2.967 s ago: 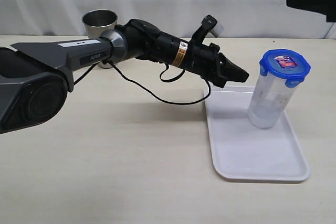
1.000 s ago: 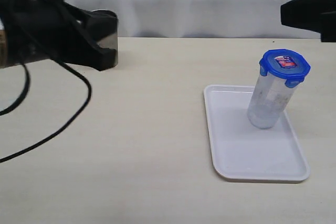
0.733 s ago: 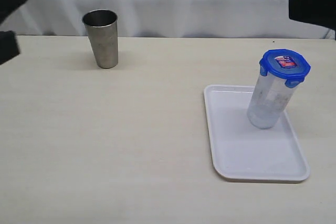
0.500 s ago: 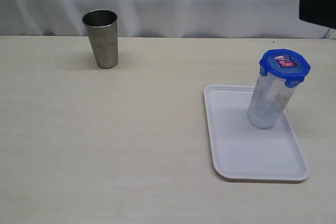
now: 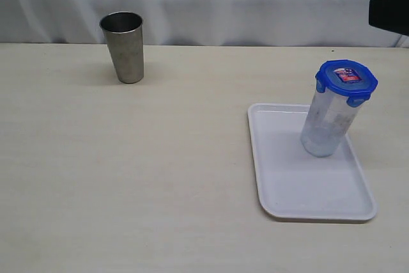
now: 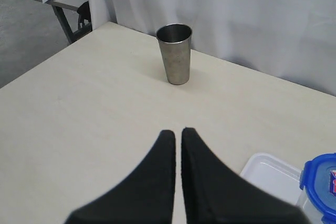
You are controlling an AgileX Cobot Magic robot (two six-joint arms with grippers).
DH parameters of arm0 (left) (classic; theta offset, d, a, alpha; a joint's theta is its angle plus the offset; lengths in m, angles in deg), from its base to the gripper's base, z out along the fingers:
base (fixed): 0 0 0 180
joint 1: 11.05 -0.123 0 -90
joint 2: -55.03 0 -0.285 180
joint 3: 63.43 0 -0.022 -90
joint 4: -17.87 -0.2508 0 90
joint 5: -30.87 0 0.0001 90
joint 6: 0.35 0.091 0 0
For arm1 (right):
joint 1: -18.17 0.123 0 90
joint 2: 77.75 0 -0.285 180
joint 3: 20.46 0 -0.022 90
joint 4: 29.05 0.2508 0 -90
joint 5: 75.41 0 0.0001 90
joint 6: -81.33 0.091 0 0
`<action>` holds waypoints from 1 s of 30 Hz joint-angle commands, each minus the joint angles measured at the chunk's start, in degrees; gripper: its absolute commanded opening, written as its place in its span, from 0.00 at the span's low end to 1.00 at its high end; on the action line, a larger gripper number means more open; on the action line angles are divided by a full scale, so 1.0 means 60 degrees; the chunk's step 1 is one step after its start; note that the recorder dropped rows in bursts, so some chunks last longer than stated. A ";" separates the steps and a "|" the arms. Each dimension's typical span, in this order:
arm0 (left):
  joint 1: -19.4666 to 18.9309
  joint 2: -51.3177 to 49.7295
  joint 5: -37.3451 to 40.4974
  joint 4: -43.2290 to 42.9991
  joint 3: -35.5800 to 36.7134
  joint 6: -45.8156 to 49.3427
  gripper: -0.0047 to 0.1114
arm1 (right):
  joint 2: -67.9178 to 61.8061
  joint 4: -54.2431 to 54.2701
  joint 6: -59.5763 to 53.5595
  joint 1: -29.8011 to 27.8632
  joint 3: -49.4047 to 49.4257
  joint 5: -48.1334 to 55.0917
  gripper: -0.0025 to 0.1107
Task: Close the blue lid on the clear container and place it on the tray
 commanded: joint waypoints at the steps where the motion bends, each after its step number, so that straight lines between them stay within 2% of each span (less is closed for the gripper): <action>1: 0.0058 0.0036 -0.0028 -0.0072 0.0078 -0.0063 0.04 | 0.0040 -0.0033 -0.0058 0.0010 0.0021 -0.0078 0.06; 17: 0.0058 0.0036 -0.0053 -0.0004 0.0078 -0.0063 0.04 | 0.0040 -0.0033 -0.0058 0.0010 0.0021 -0.0078 0.06; 20: 0.0058 0.0036 0.0046 0.1344 0.0078 0.0446 0.04 | 0.0040 -0.0033 -0.0058 0.0010 0.0021 -0.0078 0.06; 23: 0.0058 0.0036 0.0712 0.4157 0.0078 0.2807 0.04 | 0.0040 -0.0033 -0.0058 0.0010 0.0021 -0.0078 0.06; 26: 0.0058 0.0036 0.1102 0.7863 0.0078 0.6781 0.04 | 0.0040 -0.0033 -0.0058 0.0010 0.0021 -0.0078 0.06; 30: 0.0058 0.0036 0.1113 1.3139 0.0078 1.3245 0.04 | 0.0040 -0.0033 -0.0058 0.0010 0.0021 -0.0078 0.06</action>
